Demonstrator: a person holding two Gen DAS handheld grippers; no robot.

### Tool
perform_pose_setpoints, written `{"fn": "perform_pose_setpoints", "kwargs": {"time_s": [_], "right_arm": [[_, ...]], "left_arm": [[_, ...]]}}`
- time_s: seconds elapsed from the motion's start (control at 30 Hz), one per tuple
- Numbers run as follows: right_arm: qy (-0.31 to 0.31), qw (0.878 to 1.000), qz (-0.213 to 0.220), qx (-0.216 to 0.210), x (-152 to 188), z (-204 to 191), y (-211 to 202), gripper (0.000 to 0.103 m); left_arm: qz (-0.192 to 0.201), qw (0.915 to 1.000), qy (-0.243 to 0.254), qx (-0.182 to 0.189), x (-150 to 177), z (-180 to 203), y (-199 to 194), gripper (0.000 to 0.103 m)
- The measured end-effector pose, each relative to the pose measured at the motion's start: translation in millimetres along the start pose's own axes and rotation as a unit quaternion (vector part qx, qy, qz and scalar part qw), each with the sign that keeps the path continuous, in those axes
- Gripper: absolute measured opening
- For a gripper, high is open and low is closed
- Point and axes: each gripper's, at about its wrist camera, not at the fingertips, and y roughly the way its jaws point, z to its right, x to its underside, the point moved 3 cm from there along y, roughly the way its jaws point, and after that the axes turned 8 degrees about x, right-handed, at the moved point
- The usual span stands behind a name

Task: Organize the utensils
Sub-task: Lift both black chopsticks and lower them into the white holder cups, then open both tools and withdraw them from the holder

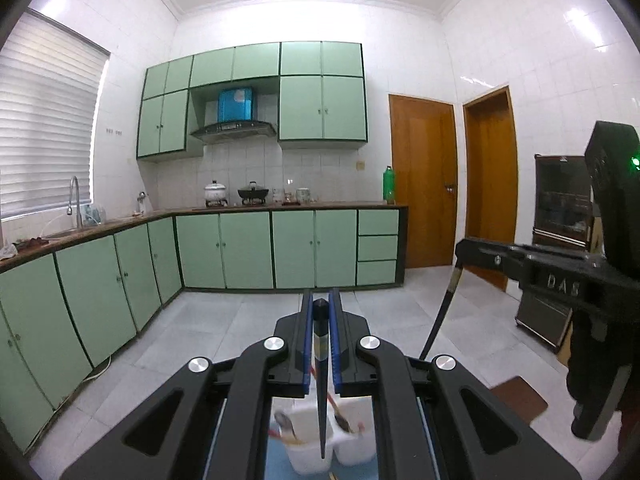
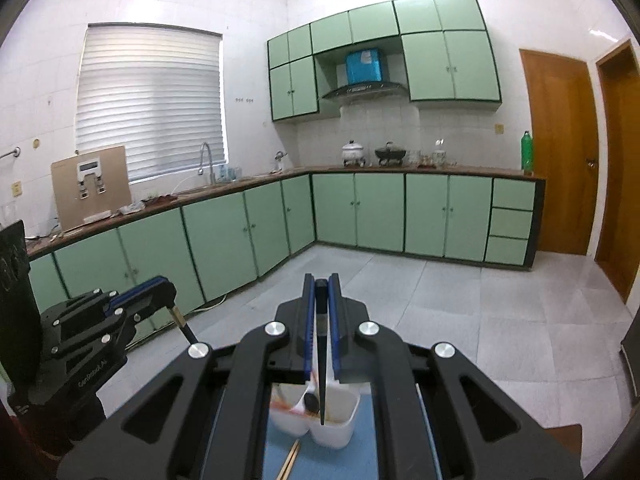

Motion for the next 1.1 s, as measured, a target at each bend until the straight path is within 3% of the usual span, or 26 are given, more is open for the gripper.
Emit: {"fn": "perform_pose_setpoints", "kwargs": {"time_s": [0.33,0.67,0.77,0.8,0.9,1.1], "right_arm": [[0.012,0.998,-0.060,0.008,45,4,78,0.006],[0.009,0.993,-0.118,0.015,95,-7,108,0.006],[0.017,0.992,-0.127,0.024,101,-3,108,0.011],[0.020,0.992,-0.124,0.026,101,-2,106,0.015],[0.038,0.993,-0.105,0.033,98,6,85,0.035],[0.044,0.995,-0.081,0.037,105,14,36,0.050]], "left_arm": [[-0.012,0.9998,-0.013,-0.005,34,-18,63,0.007],[-0.084,0.9951,-0.052,0.001,91,-40,92,0.009],[-0.096,0.9935,-0.060,0.001,95,-42,92,0.019],[-0.095,0.9934,-0.064,-0.001,93,-44,90,0.027],[-0.086,0.9938,-0.070,-0.002,90,-47,75,0.035],[-0.074,0.9942,-0.076,-0.019,88,-45,31,0.059]]}}
